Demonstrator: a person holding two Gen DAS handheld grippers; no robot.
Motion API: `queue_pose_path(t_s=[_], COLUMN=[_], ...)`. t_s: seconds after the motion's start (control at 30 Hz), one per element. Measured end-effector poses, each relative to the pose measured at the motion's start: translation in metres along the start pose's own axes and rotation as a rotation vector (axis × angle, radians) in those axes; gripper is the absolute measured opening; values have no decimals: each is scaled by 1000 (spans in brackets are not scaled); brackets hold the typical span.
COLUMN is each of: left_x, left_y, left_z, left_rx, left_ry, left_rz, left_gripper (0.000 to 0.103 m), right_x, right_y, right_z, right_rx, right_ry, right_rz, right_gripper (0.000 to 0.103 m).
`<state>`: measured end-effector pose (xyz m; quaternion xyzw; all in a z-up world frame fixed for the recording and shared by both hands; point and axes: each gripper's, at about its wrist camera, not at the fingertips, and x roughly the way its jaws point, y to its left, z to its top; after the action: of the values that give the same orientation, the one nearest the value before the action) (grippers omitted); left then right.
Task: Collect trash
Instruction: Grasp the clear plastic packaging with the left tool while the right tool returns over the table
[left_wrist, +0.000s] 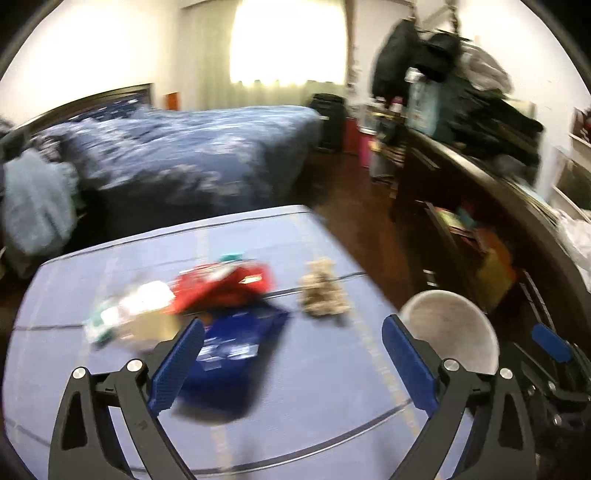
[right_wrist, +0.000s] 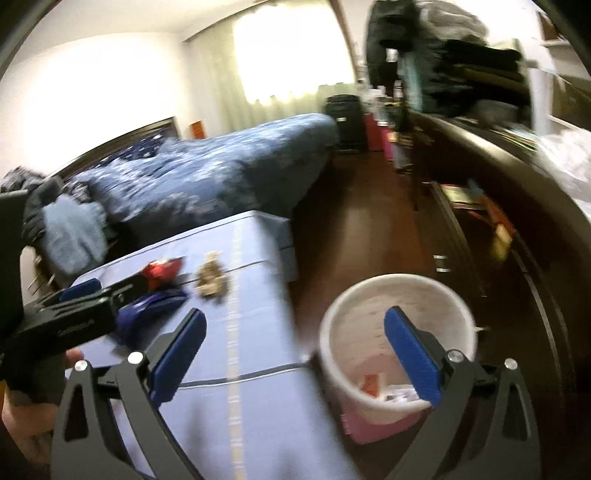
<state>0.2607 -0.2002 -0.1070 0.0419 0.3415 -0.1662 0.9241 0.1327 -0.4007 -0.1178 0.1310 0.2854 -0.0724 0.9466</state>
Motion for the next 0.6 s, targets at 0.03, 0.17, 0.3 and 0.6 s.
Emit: queue_pose_path(t_s=[0.03,0.17,0.3,0.6], left_x=[-4,-19,-31,-34], left_y=[12,48,80,134], left_z=[-2,-9,-16,-26], left_rx=[-17,-62,-122,-212], left_ry=[-2,-20,-25,-18], left_rz=[19,86,97,130], left_gripper=[96,96,96,98], right_x=[1,5,8,21], right_y=[11,48,82,141], right_z=[-1,-7,-12,-13], right_rx=[-18,-78,-141,-286], right_ry=[7,29,44,38], right_rz=[18,69,103,83], right_gripper=[98,98,98,98])
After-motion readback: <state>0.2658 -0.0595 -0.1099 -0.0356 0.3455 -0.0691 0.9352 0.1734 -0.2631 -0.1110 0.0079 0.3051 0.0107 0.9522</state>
